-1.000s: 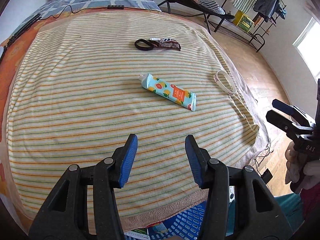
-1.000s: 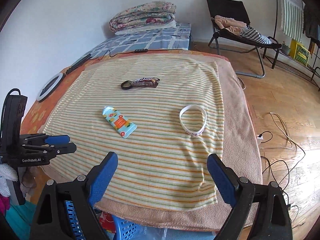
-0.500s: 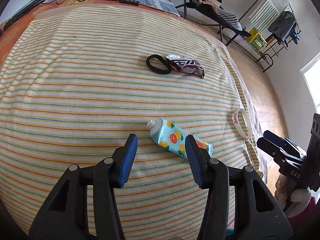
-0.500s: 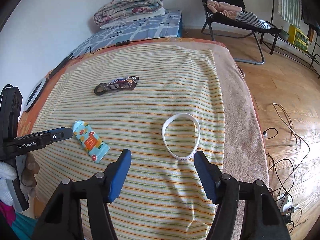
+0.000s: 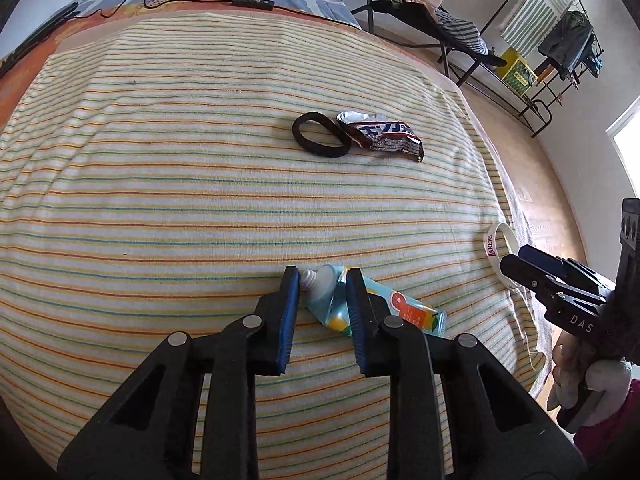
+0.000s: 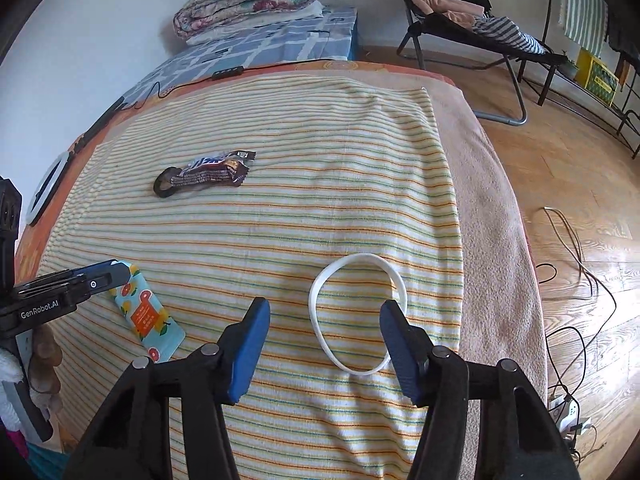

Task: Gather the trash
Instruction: 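Grasp the printed tube with the left tool while the right tool grasps the white band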

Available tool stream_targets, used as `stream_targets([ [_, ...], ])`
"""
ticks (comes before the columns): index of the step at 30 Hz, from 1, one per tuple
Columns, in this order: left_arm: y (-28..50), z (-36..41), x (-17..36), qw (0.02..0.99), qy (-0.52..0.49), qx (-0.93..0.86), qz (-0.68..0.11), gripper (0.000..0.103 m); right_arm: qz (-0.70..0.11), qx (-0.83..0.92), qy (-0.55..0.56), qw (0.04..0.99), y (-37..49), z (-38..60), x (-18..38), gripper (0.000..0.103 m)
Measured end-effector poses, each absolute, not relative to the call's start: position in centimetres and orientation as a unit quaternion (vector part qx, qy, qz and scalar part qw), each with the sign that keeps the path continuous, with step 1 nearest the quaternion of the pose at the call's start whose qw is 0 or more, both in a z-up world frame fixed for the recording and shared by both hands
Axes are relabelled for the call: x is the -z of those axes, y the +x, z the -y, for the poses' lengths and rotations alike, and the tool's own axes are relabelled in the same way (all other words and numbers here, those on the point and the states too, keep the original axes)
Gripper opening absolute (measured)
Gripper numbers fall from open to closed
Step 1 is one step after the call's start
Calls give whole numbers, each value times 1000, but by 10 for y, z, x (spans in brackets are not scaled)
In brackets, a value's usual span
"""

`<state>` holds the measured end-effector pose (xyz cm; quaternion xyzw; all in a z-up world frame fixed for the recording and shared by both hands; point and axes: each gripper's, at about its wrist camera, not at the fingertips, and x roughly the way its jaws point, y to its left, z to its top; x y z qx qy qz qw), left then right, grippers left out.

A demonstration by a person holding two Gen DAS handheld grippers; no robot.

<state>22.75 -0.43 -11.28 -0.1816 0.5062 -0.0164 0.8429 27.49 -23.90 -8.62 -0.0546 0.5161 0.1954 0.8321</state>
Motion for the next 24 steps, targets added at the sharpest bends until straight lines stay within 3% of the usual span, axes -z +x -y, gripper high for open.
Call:
stream_targets([
  [12,222,5,101,856,-167,19,-490,19,-532,-186,-78,822,279,233,106,37],
  [19,216,1,91,861,-168,19,-479,19,-536,-194,-50,820,281,241,102,6],
  [24,211,-3,84,866,-165,18,-472,19,-525,-209,-27,825,278,243,89,3],
])
